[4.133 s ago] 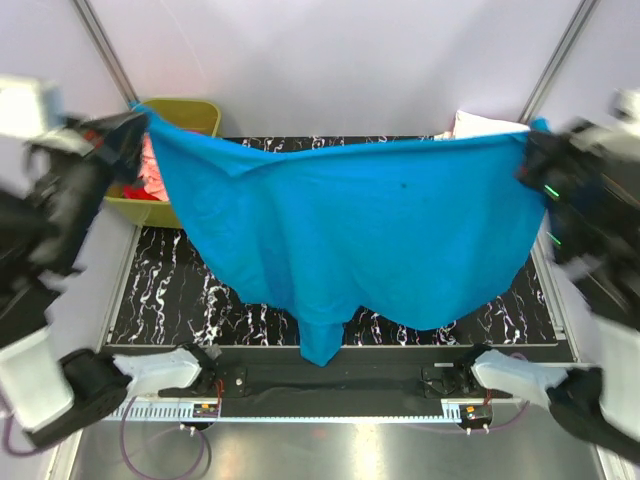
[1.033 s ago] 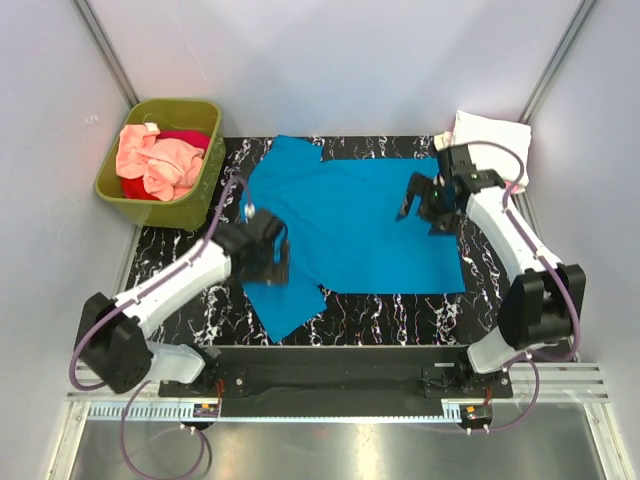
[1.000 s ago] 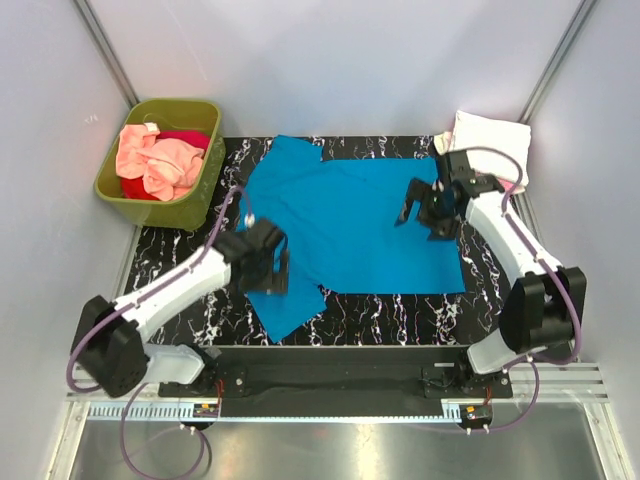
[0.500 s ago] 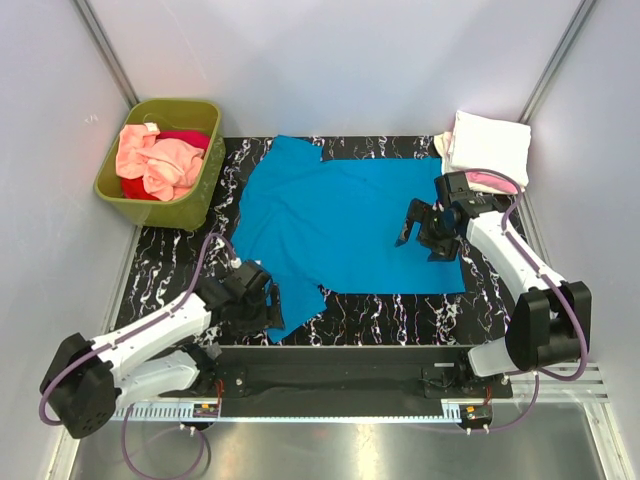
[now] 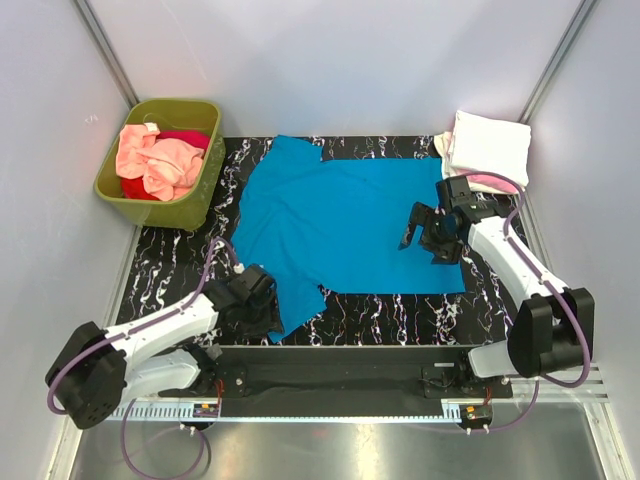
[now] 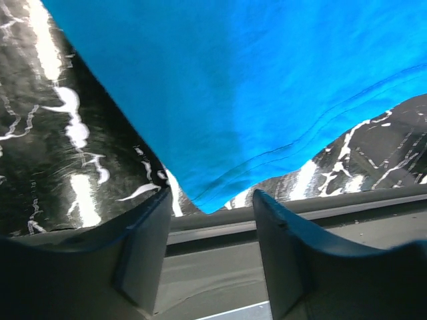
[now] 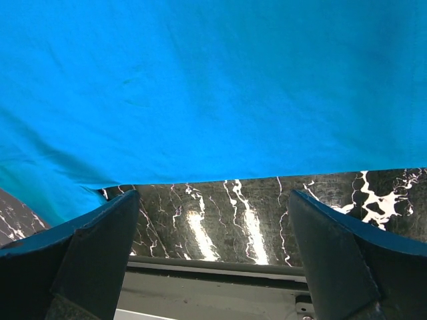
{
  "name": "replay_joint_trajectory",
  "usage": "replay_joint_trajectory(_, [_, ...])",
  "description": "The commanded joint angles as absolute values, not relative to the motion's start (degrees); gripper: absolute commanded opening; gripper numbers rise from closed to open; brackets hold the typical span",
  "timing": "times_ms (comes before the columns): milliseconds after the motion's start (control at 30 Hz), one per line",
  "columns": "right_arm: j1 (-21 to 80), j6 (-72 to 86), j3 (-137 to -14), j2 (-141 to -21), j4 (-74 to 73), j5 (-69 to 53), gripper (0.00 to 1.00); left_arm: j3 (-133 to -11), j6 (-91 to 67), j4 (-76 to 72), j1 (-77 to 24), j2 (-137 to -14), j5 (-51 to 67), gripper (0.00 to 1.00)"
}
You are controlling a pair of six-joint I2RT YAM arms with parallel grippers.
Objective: Fold and stack the t-shirts
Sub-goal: Fold the tshirt
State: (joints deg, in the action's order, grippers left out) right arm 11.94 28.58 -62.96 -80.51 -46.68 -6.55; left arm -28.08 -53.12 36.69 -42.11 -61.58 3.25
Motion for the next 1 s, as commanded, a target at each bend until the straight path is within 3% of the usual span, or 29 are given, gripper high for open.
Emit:
replay_joint_trajectory(0, [11.9, 28.7, -62.3, -77.4, -45.3, -3.9, 1.00, -26.6, -54.1, 33.3, -42.7, -62.3, 4.0, 0.53])
replay_joint_trajectory(167, [11.0, 28.7, -61.8, -76.8, -45.6, -2.9, 1.00, -26.4, -54.0, 31.6, -42.9, -63.9, 4.5, 0.39])
replay_joint_trajectory(333, [7.8, 32.6, -59.2, -73.3, -46.3, 1.7, 1.00, -27.8, -53.5, 32.9, -42.9, -64.1, 4.0, 0.07])
replay_joint_trajectory(400, [4.2, 35.0, -57.8, -71.7, -47.5, 2.9, 1.00, -29.3, -53.5, 34.4, -42.9, -63.6, 3.1, 0.00])
replay_joint_trajectory(700, [-11.2, 43.6, -44.2, -63.6, -47.3, -3.9, 0.93, -35.3, -53.6, 43.1, -42.4, -59.2, -2.6, 0.00])
replay_joint_trajectory(967, [-19.5, 43.0, -38.2, -71.2, -37.4, -11.6, 0.81, -37.0, -52.7, 47.1, -41.2, -55.6, -3.4, 0.00])
